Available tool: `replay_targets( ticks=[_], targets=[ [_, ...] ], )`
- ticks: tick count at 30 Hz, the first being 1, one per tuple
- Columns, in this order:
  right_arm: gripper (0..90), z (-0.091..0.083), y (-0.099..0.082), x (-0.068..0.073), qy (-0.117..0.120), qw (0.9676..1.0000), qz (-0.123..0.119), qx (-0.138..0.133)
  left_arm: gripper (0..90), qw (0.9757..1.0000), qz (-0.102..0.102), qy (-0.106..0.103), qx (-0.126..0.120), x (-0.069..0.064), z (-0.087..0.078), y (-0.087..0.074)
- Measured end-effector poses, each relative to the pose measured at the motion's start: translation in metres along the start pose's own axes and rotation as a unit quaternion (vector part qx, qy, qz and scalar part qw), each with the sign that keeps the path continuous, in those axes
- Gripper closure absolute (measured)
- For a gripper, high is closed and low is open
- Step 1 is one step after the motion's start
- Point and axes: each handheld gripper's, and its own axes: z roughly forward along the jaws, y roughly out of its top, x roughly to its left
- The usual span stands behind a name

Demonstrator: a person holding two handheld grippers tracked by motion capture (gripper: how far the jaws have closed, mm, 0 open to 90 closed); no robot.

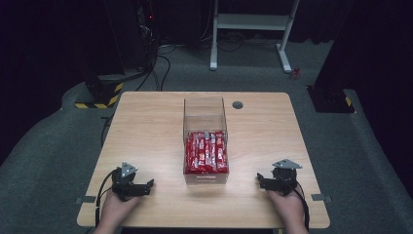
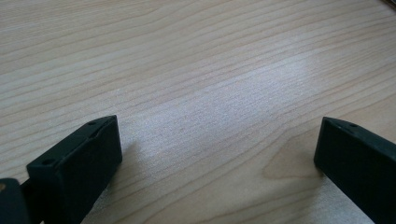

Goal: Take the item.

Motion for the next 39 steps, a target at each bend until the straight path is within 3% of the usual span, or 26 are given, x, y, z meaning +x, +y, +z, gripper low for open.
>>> replay_targets(
  ticks=[5,12,20,23,26,39],
  targets=[
    [15.3,-0.002,0.0,0.001,-0.006,0.9999,-0.011,0.001,1.2,1.0,0.0,0.0,0.0,0.0,0.0,0.0],
    [18.2,-0.02,0.008,0.012,0.017,0.9994,-0.006,-0.031,1.4,1.0,0.003,-0.001,0.001,0.0,0.0,0.001],
    [20.9,-0.036,0.028,0.032,0.036,0.9965,-0.02,-0.072,2.5,1.0,-0.002,-0.002,-0.002,-0.001,-0.001,-0.001],
    [21.1,-0.038,0.034,0.037,0.044,0.996,-0.02,-0.076,2.5,1.0,-0.002,-0.003,-0.002,-0.001,-0.001,-0.001],
    [21.3,-0.043,0.044,0.048,0.055,0.9934,-0.031,-0.095,2.4,1.0,0.001,-0.002,-0.002,0.0,-0.001,0.0],
    [22.3,-0.048,0.063,0.074,0.079,0.9894,-0.046,-0.113,2.6,1.0,0.0,-0.002,-0.002,-0.001,-0.001,0.0]
  ],
)
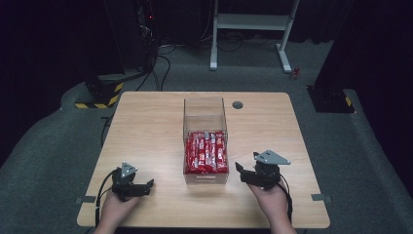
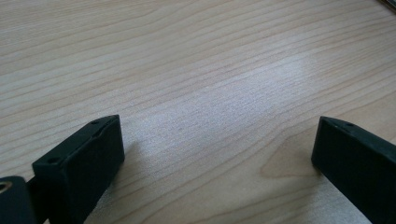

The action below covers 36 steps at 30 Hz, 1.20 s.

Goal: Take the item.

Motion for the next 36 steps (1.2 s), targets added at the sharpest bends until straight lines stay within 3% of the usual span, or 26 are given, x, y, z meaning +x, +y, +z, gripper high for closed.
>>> replay_targets(
  ticks=[25,36],
  targets=[
    [24.6,0.002,0.024,0.032,0.031,0.9991,-0.026,-0.015,2.6,1.0,-0.002,-0.001,0.0,0.0,0.0,0.0],
    [32.0,0.012,0.026,0.046,0.038,0.9988,-0.031,-0.007,2.6,1.0,-0.002,-0.001,0.0,0.0,0.0,0.0]
  ],
)
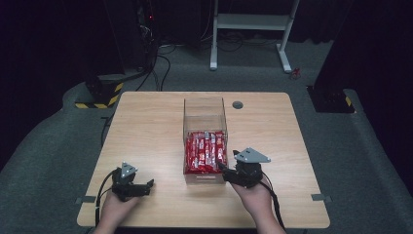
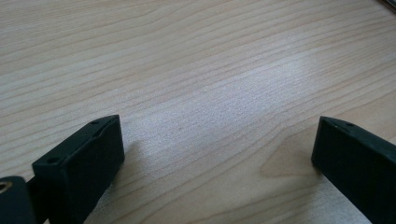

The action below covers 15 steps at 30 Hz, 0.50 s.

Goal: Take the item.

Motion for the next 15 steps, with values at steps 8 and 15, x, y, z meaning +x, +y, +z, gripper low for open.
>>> replay_targets(
  ticks=[8,15],
  targets=[
    [37.6,0.009,0.007,0.009,-0.002,1.0,-0.005,0.007,2.7,1.0,0.0,0.0,0.0,0.0,0.0,0.0],
    [47.8,0.017,0.006,0.014,-0.009,0.9999,0.003,0.011,2.7,1.0,0.0,0.0,0.0,0.0,0.0,0.0]
  ],
)
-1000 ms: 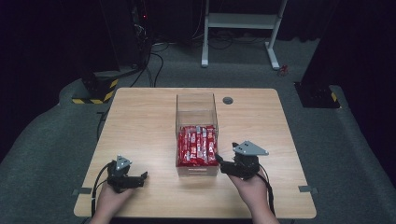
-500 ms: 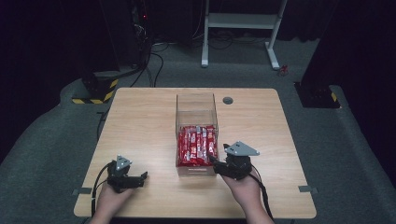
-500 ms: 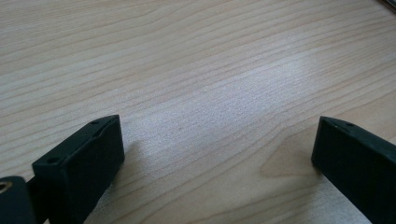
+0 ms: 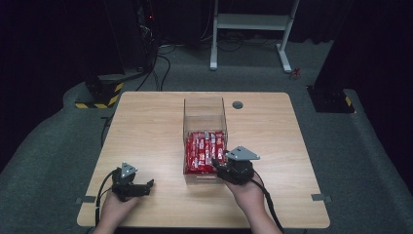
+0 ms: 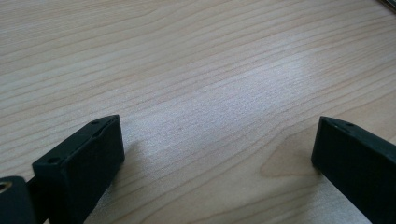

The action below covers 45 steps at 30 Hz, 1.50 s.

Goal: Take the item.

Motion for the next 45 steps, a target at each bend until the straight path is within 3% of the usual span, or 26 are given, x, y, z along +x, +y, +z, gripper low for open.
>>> replay_targets(
  ticks=[7,12,13,16,24,45],
  targets=[
    [53.8,0.008,-0.002,0.003,-0.04,0.9989,-0.012,0.02,2.7,1.0,0.001,0.0,0.0,0.0,0.0,0.0],
    [61.0,0.011,-0.003,0.004,-0.033,0.9991,-0.003,0.026,2.7,1.0,0.001,-0.001,-0.001,0.0,0.0,0.0],
    [64.4,0.011,-0.004,0.004,-0.032,0.999,0.012,0.029,2.8,1.0,0.001,-0.001,-0.001,0.0,0.0,0.0],
    [71.6,0.01,-0.005,0.002,-0.028,0.9989,0.023,0.029,2.8,1.0,0.001,0.0,-0.001,0.0,0.0,0.0],
    [85.7,0.008,-0.006,-0.001,-0.017,0.999,0.024,0.033,3.1,1.0,0.002,-0.001,-0.001,0.0,0.0,0.0],
    [86.8,-0.006,-0.007,-0.001,-0.012,0.9994,0.023,0.022,3.2,1.0,0.002,-0.001,-0.002,0.0,0.0,0.0]
  ],
)
